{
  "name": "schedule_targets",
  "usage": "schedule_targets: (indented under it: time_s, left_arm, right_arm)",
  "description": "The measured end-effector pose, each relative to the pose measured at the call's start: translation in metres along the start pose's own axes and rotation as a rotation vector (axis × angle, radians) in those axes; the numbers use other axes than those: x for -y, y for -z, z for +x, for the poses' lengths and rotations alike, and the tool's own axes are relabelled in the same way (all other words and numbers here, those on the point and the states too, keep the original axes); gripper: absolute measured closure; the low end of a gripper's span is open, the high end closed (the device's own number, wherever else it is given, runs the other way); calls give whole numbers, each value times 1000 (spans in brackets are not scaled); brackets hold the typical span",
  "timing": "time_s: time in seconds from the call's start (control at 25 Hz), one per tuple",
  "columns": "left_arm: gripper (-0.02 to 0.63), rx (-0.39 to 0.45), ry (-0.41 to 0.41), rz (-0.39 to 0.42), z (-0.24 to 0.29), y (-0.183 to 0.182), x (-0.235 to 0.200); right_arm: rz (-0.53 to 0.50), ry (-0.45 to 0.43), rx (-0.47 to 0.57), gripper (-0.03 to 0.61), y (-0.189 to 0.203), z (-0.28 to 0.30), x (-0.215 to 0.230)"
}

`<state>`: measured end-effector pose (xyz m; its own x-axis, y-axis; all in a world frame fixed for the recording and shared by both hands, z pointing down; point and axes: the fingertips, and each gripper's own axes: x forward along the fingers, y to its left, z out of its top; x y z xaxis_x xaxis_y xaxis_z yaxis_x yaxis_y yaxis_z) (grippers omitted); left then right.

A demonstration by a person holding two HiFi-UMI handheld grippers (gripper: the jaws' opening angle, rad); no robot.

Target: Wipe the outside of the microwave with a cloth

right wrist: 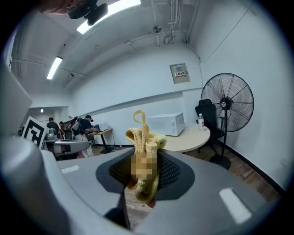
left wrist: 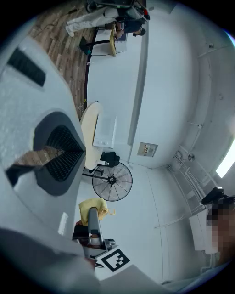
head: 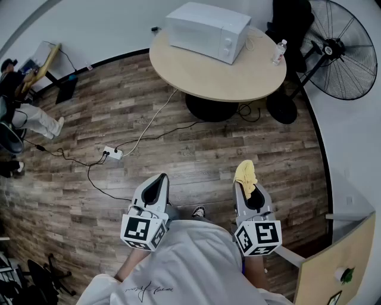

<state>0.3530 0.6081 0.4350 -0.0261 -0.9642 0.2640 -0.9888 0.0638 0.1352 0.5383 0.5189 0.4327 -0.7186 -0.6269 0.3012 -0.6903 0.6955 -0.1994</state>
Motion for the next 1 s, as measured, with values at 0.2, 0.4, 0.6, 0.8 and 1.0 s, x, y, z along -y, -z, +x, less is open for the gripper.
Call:
schedule_targets:
  time_s: [0.2,0.4,0.6,0.8,1.0]
  left_arm:
    - [612,-5,-2,-14,-1,5,10]
    - [612,-45,-6,-9,-4,18,12]
    - [612,-65,-11,-35,0,26,3]
    - [612,-66,-2,-55,21,23,-30]
    - [612,-67,42,-56,58,11,-59]
  right_arm:
    - [7,-4,-4,453,8,-6,7]
    - [73,-73,9,449,11,-5,-1]
    - [63,-92,-43,446,19,12,-9]
    - [37,-95,-53,445,8,48,-22]
    - [-2,-113,-67,445,-13,96,-35]
